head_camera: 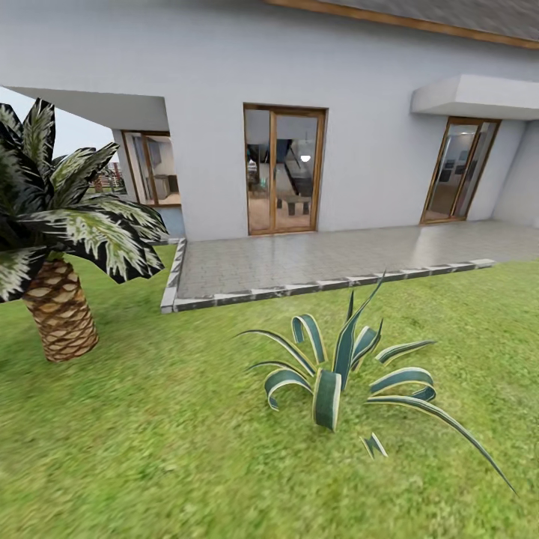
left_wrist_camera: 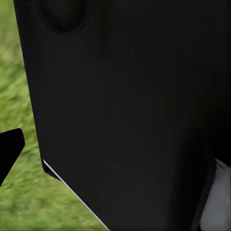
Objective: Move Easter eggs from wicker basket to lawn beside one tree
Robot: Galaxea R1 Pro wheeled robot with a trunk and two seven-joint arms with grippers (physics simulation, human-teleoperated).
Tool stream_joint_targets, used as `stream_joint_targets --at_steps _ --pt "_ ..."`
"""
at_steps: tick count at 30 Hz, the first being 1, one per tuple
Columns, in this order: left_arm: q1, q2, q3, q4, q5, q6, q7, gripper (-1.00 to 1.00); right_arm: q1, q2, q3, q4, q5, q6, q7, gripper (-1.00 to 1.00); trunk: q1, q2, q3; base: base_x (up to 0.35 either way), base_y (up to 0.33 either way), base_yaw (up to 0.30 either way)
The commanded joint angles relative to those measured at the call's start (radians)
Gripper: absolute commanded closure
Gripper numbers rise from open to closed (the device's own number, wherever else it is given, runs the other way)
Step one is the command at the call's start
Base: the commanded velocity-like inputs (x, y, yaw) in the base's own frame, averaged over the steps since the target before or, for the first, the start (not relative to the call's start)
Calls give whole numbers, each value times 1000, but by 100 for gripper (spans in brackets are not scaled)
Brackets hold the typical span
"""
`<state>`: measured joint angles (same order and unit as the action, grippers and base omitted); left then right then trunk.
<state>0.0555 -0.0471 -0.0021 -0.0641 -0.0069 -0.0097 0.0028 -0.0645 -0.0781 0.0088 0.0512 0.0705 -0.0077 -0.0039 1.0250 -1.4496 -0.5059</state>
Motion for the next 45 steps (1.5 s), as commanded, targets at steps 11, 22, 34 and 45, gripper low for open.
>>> stream_joint_targets --at_steps 11,22,34,45 --pt "1 0 -1 -2 0 -1 -2 -100 -1 4 0 2 7 -1 -1 -100 0 0 -1 192 0 0" --pt "1 0 0 -2 0 -1 -1 -100 -1 3 0 2 7 -1 -1 -100 0 0 -1 162 0 0" --pt "1 -2 -1 -2 0 -1 -1 -100 -1 6 2 3 8 -1 1 -100 0 0 -1 1 -225 0" --pt "1 -2 -1 -2 0 -1 -1 -100 -1 10 2 4 8 -1 4 -100 0 0 -1 0 -306 34"
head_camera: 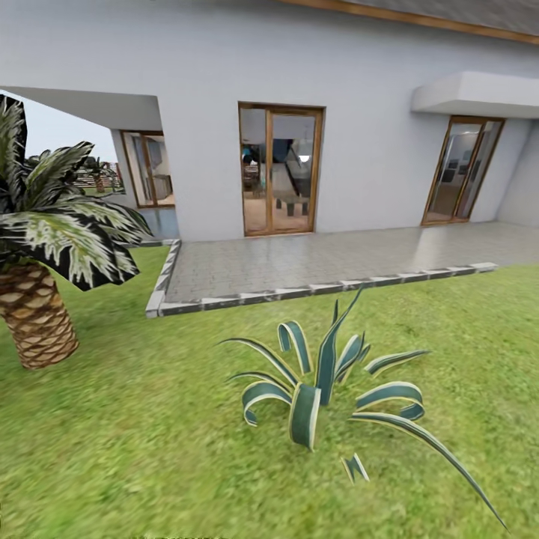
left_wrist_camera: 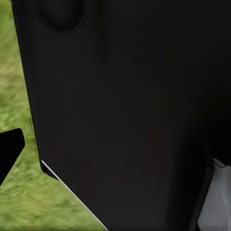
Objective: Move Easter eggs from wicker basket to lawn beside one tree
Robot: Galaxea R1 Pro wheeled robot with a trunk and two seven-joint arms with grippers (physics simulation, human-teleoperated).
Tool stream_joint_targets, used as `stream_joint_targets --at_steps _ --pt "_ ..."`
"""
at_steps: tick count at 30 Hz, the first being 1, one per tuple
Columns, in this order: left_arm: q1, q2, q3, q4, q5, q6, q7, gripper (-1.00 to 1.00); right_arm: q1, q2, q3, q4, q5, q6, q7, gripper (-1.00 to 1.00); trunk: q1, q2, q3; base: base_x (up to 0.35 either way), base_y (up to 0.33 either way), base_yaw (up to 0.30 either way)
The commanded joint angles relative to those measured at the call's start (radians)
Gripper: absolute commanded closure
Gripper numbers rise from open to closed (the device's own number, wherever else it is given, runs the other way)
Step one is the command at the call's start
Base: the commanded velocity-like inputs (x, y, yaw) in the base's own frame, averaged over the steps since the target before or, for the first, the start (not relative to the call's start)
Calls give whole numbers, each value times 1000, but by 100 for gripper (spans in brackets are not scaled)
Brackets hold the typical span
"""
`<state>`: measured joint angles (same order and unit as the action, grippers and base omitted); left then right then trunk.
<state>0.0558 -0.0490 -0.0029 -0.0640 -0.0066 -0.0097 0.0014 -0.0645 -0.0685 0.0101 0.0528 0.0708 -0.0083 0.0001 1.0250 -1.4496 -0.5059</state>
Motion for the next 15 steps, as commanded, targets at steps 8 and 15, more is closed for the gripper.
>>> stream_joint_targets --at_steps 8,15 --pt "0 1 0 -2 0 -1 0 -100 -1 5 1 2 7 -1 -6 -100 0 0 -1 10 -257 236" --pt "0 1 0 -2 0 -1 0 -100 -1 4 1 2 9 1 -5 -100 0 0 -1 6 -19 80"
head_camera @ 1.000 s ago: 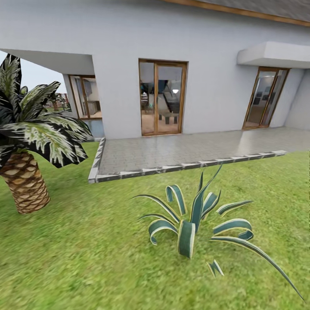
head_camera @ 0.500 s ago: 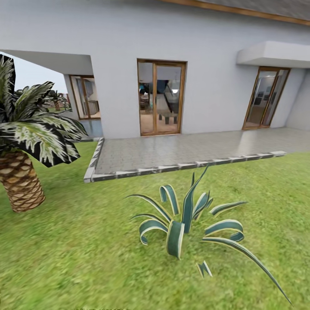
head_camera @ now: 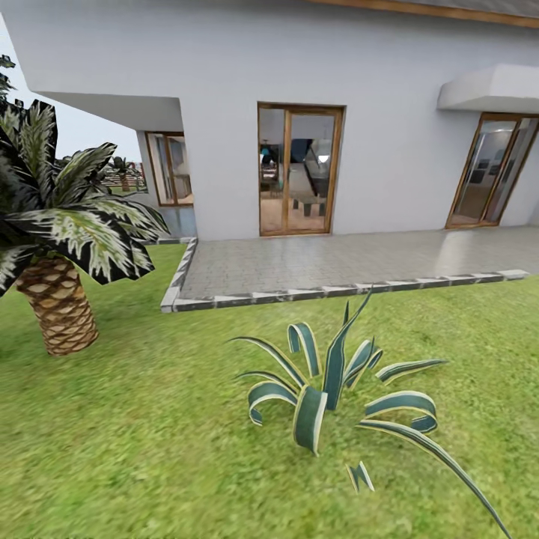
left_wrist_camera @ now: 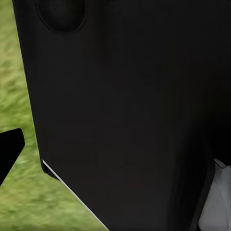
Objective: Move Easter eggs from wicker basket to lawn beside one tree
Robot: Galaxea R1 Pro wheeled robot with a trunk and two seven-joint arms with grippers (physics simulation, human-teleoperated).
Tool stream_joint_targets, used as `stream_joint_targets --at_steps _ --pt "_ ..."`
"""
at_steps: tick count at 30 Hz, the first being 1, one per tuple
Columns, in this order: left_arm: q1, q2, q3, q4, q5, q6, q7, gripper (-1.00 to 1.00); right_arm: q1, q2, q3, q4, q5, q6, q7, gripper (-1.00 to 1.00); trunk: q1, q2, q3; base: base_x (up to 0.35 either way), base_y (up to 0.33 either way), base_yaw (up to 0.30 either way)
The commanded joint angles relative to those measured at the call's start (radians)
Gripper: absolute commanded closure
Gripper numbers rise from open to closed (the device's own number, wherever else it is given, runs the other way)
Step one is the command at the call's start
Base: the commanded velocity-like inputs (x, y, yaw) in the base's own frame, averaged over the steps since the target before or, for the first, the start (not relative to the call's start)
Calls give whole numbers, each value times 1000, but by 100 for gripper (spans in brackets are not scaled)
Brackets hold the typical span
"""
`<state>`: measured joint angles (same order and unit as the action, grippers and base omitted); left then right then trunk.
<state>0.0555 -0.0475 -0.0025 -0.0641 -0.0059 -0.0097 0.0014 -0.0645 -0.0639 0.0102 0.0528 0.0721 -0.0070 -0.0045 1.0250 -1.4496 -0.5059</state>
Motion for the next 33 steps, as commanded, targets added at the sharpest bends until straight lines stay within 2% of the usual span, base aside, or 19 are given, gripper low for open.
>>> stream_joint_targets --at_steps 1,6,16,33 --pt "1 0 0 -2 -1 -1 0 -100 -1 0 1 2 8 -1 -1 -100 0 0 -1 0 -1 5" --pt "1 -1 1 -2 -1 -1 0 -100 -1 1 1 2 8 -1 -1 -100 0 0 -1 0 -177 2" --pt "1 -2 1 -2 -1 -1 0 -100 -1 1 1 2 8 -1 -2 -100 0 0 -1 0 -300 72" --pt "1 -2 1 -2 -1 -1 0 -100 -1 1 1 2 8 -1 -2 -100 0 0 -1 0 -305 4"
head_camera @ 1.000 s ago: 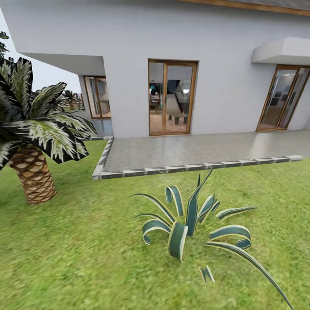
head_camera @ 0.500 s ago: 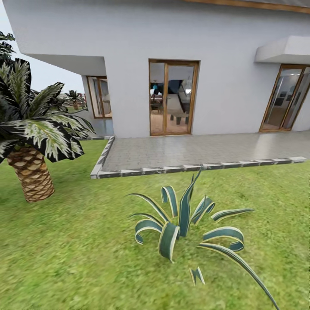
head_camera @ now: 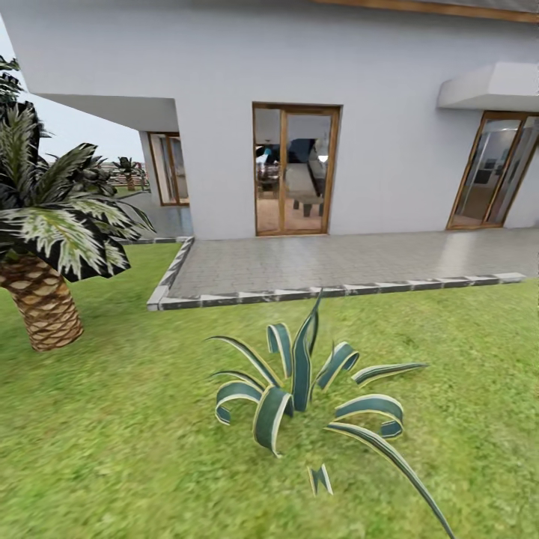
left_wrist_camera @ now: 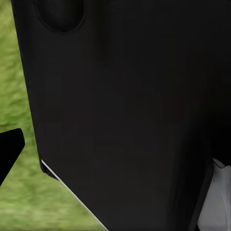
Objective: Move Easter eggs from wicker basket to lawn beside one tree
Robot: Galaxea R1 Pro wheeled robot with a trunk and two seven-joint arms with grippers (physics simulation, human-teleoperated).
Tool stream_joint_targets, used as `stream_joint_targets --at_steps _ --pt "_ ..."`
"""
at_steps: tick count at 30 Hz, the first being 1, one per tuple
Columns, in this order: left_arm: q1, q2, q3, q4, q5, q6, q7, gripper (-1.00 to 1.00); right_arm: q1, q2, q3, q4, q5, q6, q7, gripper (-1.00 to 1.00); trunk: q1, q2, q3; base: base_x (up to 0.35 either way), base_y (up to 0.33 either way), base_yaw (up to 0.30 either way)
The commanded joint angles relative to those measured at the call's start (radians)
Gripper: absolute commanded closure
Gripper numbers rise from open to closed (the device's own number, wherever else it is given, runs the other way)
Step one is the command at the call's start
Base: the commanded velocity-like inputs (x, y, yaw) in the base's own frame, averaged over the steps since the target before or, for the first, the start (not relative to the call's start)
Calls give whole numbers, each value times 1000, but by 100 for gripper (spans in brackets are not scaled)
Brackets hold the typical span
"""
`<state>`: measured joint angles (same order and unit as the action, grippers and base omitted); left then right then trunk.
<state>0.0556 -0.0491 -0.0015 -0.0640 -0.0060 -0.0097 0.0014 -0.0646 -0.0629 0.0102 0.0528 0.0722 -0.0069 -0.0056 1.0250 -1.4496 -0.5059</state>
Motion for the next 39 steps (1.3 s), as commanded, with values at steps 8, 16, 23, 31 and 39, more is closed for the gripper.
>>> stream_joint_targets --at_steps 8,16,23,31,39 --pt "1 0 0 -2 -1 -1 0 -100 -1 0 1 2 8 -1 -1 -100 0 0 -1 21 -305 0" --pt "0 0 0 -2 -1 -1 0 -100 -1 1 1 2 8 -1 -2 -100 0 0 -1 109 -303 8" --pt "0 0 0 -2 -2 -1 0 -100 -1 4 1 3 6 1 -2 -100 0 0 -1 132 -300 215" --pt "1 0 0 -2 -2 -1 0 -100 -1 4 1 3 7 1 -2 -100 0 0 -1 131 -300 180" --pt "1 0 0 -2 -2 -1 0 -100 -1 4 1 2 7 1 -2 -100 0 0 -1 131 -300 4"
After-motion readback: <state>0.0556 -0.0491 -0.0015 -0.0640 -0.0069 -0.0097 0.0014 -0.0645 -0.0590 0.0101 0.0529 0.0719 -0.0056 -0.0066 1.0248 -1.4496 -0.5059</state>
